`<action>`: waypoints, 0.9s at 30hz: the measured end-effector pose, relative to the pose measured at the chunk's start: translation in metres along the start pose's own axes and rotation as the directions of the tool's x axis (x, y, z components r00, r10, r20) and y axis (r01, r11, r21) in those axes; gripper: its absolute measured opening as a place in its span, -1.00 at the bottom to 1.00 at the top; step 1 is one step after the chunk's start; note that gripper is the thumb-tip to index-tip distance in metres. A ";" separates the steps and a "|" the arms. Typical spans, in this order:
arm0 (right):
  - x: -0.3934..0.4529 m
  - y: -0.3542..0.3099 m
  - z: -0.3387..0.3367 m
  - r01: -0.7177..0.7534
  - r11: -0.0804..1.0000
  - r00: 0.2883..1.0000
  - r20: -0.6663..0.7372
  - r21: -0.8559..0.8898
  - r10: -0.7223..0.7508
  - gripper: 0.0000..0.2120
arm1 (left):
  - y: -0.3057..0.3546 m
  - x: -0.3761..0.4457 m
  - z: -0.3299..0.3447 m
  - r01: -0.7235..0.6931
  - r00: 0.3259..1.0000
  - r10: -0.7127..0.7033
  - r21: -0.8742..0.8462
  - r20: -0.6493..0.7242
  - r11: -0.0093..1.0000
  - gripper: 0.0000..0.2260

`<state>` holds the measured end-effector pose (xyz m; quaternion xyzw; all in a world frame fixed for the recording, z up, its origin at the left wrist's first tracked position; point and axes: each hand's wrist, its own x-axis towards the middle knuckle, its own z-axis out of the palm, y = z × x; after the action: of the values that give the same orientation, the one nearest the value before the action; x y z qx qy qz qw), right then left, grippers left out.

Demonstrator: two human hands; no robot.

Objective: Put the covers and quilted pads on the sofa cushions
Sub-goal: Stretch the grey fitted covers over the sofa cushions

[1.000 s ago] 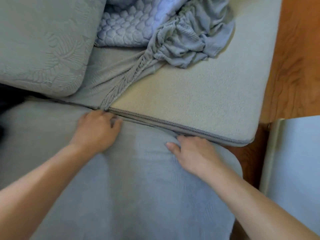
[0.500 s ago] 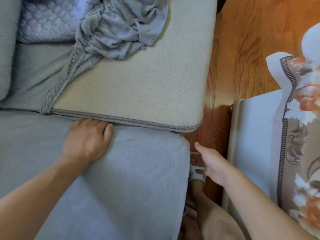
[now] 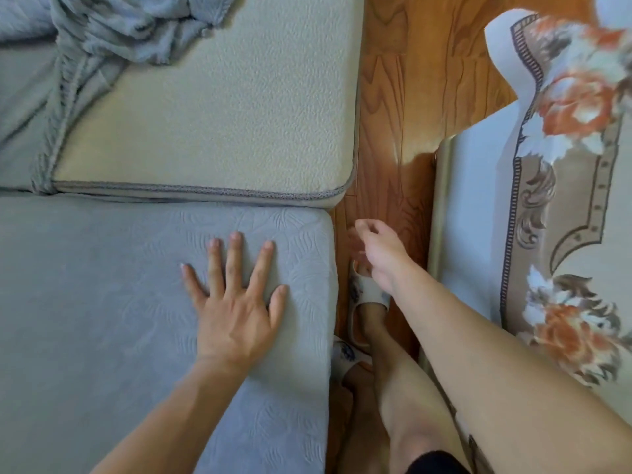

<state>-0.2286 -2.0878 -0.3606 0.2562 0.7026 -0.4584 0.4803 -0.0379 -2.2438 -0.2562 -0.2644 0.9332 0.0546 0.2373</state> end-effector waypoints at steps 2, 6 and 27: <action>-0.009 0.038 0.002 -0.144 0.988 0.988 0.063 0.048 0.141 -0.65 | 0.001 0.002 0.000 0.014 1.000 -0.014 0.027 -0.002 1.000 -0.39; -0.038 0.109 0.019 -0.332 0.943 0.919 0.216 -0.028 0.330 -0.52 | 0.005 -0.005 -0.001 0.019 0.999 -0.019 0.005 -0.025 1.000 -0.40; 0.091 0.024 0.039 -0.180 0.974 0.884 0.456 0.136 0.100 -0.70 | 0.019 0.033 -0.009 -0.078 0.882 -0.021 -0.190 -0.470 0.979 -0.68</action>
<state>-0.2298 -2.1190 -0.4577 0.2354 0.5103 -0.5285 0.6363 -0.0762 -2.2455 -0.2641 -0.2789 0.9560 0.0877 -0.0247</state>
